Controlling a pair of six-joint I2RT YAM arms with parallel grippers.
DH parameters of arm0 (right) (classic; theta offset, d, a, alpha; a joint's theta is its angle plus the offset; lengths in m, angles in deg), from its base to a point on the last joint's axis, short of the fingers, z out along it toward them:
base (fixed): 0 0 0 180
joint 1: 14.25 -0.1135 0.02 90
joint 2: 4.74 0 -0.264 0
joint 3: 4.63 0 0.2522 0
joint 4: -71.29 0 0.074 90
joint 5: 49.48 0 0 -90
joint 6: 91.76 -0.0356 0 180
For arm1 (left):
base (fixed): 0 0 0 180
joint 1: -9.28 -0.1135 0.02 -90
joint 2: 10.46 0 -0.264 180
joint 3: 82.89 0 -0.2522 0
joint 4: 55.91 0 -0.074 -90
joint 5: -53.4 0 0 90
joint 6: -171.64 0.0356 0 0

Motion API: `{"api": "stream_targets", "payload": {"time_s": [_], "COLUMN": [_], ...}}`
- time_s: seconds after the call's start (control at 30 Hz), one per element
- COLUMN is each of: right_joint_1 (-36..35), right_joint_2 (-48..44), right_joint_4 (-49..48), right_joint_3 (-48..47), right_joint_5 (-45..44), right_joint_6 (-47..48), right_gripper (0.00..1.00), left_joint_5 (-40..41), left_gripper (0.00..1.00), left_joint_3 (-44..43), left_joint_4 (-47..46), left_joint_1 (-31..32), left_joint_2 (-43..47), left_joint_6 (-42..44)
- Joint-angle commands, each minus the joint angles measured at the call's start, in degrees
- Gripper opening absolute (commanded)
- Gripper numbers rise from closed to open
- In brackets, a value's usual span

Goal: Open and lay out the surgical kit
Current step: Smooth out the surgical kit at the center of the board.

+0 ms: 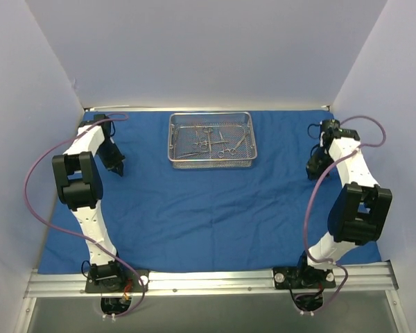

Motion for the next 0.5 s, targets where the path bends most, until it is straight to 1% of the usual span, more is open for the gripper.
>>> {"api": "stream_targets", "payload": {"time_s": [0.0, 0.03, 0.07, 0.13, 0.2, 0.23, 0.27, 0.3, 0.37, 0.47], "right_joint_1": [-0.53, -0.53, -0.53, -0.44, -0.44, -0.36, -0.62, -0.71, -0.88, -1.32], "right_joint_2": [6.04, 7.62, 10.77, 14.22, 19.49, 23.51, 25.55, 27.48, 32.31, 36.81], "right_joint_4": [-1.02, -1.89, -3.73, -4.88, -6.64, -6.73, -6.73, -6.65, -6.73, -7.79], "right_joint_3": [-7.18, -8.94, -12.88, -17.46, -23.95, -26.08, -28.19, -31.78, -34.26, -36.03], "right_joint_5": [4.26, 4.00, 3.91, 3.73, 4.69, 5.22, 5.83, 6.62, 6.80, 8.91], "right_joint_6": [5.73, 6.44, 7.66, 8.02, 8.20, 8.20, 8.38, 8.73, 8.47, 7.59], "right_gripper": [0.00, 0.00, 0.00, 0.00, 0.00, 0.00, 0.00, 0.00, 0.00, 0.00], "left_joint_5": [-0.75, -0.75, -0.75, -3.55, -5.05, -7.06, -7.95, -8.31, -8.49, -9.28], "left_gripper": [0.02, 0.02, 0.02, 0.02, 0.02, 0.02, 0.02, 0.02, 0.02, 0.02], "left_joint_3": [-4.72, -5.25, -6.56, -7.62, -8.33, -8.59, -9.90, -11.39, -13.77, -16.32], "left_joint_4": [0.83, 1.01, 1.36, 1.97, 2.33, 2.33, 2.68, 5.81, 8.21, 10.85], "left_joint_1": [0.02, 0.02, 0.02, 0.11, 0.11, 0.11, 0.20, 0.11, 0.28, 0.20], "left_joint_2": [2.31, 2.13, 1.61, 0.82, -0.41, -1.11, -3.21, -4.88, -8.92, -12.71], "left_joint_6": [0.88, 0.88, 0.97, 1.41, 1.32, 1.58, 1.67, 1.41, 1.23, 0.80]}}
